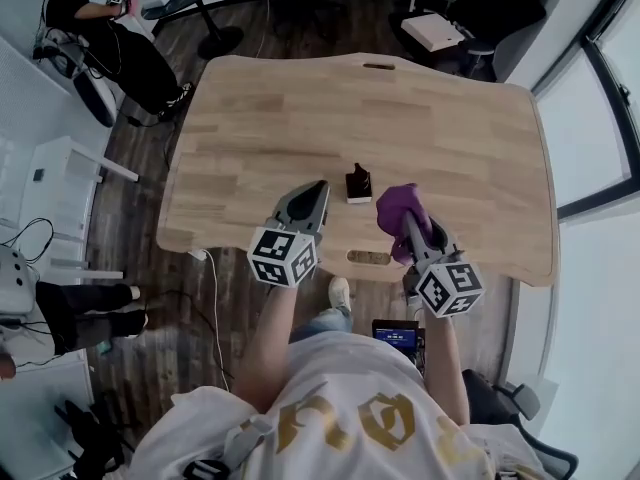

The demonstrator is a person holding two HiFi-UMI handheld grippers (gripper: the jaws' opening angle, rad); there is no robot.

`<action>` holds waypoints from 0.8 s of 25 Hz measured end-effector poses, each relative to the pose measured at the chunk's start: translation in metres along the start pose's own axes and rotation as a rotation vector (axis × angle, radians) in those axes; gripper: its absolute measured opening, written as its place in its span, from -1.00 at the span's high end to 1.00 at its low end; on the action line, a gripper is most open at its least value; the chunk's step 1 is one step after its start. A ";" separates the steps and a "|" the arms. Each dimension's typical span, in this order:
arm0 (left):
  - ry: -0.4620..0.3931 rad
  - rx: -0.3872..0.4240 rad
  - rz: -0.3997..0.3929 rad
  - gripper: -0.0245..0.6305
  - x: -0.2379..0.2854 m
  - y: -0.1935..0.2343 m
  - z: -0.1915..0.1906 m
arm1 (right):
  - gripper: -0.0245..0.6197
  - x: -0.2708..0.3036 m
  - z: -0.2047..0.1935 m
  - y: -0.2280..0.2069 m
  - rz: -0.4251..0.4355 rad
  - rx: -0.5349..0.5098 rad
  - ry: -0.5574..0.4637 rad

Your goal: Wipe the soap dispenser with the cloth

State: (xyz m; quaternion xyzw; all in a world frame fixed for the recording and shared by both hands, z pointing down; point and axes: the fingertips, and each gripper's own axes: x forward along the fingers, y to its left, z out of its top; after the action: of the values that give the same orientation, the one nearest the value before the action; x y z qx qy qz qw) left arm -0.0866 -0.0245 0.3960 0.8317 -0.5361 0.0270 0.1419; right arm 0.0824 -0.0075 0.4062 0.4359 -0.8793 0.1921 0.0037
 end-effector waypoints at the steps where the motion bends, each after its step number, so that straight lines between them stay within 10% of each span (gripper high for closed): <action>1: 0.004 -0.002 -0.003 0.90 0.007 0.006 0.000 | 0.77 0.010 -0.001 -0.002 0.001 0.003 0.008; 20: 0.009 0.017 -0.045 0.89 0.070 0.055 -0.001 | 0.77 0.070 0.023 -0.034 -0.040 0.077 -0.093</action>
State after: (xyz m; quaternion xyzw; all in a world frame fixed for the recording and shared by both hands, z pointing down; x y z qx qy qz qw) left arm -0.1068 -0.1069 0.4226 0.8447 -0.5162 0.0323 0.1378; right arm 0.0686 -0.0874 0.4081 0.4616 -0.8616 0.2049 -0.0501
